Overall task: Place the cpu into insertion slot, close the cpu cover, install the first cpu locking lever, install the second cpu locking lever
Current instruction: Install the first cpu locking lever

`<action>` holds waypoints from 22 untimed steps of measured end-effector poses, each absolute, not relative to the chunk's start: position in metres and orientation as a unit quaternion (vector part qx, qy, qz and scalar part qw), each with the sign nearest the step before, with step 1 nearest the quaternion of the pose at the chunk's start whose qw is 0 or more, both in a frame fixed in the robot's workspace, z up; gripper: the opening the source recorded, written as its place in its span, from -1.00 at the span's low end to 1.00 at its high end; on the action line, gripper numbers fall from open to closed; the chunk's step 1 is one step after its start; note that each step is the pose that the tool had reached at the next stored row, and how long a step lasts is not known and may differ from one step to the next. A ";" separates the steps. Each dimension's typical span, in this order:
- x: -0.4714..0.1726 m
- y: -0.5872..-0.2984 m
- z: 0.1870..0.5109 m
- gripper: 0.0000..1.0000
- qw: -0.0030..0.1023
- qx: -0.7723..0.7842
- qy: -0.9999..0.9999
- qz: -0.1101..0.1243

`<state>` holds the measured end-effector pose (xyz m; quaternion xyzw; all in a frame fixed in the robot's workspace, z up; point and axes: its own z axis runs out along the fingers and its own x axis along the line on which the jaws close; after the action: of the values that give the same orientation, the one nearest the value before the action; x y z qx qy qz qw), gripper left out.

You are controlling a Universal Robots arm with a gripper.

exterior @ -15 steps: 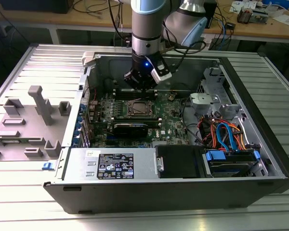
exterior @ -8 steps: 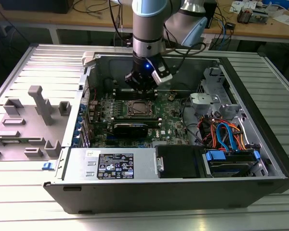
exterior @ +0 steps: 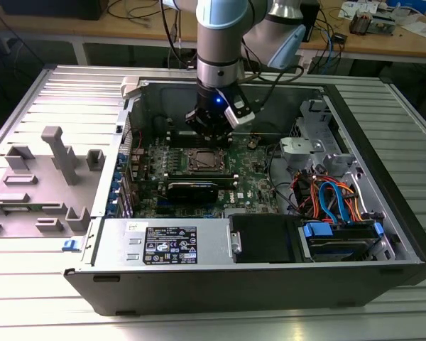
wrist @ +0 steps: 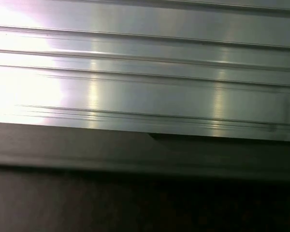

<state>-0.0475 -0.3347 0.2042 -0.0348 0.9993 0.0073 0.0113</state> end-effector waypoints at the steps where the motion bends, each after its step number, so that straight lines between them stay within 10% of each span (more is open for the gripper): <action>1: -0.047 -0.335 0.204 -0.79 0.011 -0.035 0.999 0.007; 22: -0.046 -0.338 0.206 -0.79 0.012 -0.035 0.999 0.008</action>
<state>-0.0460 -0.3377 0.2056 -0.0347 0.9993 0.0076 0.0116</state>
